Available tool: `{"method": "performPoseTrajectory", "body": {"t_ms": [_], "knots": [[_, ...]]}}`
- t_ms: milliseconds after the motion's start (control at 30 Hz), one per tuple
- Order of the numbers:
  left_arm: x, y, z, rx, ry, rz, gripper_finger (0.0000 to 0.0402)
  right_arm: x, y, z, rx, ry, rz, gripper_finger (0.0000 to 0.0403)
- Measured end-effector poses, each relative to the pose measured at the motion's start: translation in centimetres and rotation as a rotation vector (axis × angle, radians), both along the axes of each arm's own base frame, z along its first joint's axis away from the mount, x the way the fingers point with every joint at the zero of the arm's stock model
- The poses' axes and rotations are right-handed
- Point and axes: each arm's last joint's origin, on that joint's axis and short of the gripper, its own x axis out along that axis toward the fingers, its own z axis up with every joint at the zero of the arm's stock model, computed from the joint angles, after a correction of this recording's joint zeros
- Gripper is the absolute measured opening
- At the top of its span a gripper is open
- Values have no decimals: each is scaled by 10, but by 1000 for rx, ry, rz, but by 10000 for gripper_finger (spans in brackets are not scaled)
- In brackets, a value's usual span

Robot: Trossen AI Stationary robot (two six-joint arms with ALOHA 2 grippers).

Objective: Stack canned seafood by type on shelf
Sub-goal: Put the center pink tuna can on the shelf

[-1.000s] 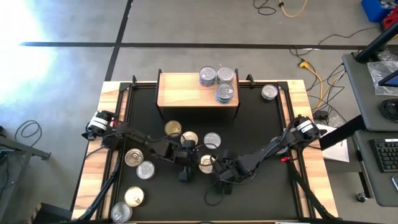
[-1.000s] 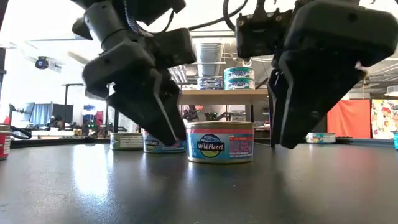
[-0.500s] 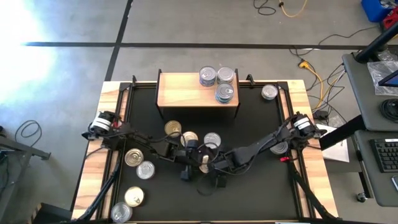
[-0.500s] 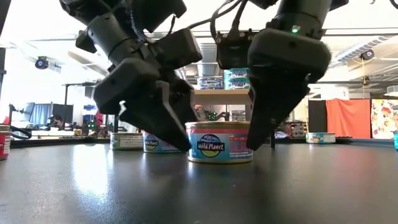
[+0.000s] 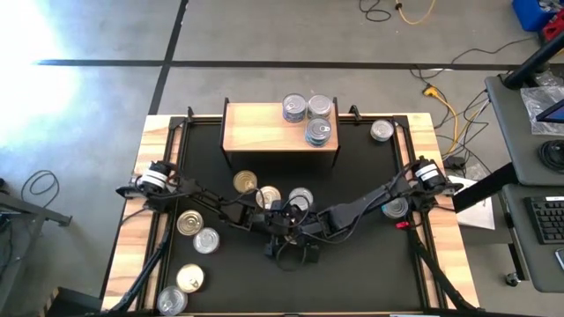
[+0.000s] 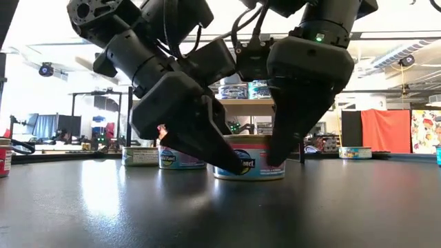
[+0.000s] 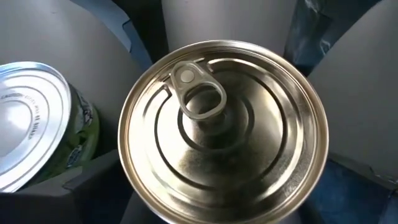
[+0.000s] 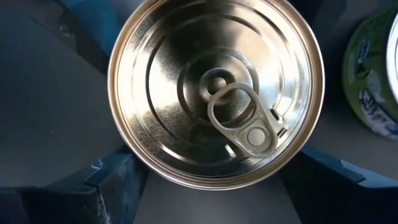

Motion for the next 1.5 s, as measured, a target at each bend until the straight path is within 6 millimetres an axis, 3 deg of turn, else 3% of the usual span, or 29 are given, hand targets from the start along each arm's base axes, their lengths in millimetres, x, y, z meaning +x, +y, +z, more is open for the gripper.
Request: {"method": "performPoseTrajectory", "body": {"t_ms": [533,800,967,1233,1367,1500], "knots": [[5,-5,-10,-99,-55,132,381,-4,3,-3,16,10,-36,322],[-2,-1,12,-110,-44,248,374,-3,3,8,-7,24,-55,320],[-10,3,43,-116,-83,302,375,-3,5,34,4,-6,-32,318],[-37,9,109,-129,-159,299,374,-18,8,115,54,-138,26,270],[-53,26,136,-46,-202,363,374,-31,4,150,58,-226,61,237],[-64,47,152,31,-209,403,374,-41,-5,173,-84,-329,40,202]]}}
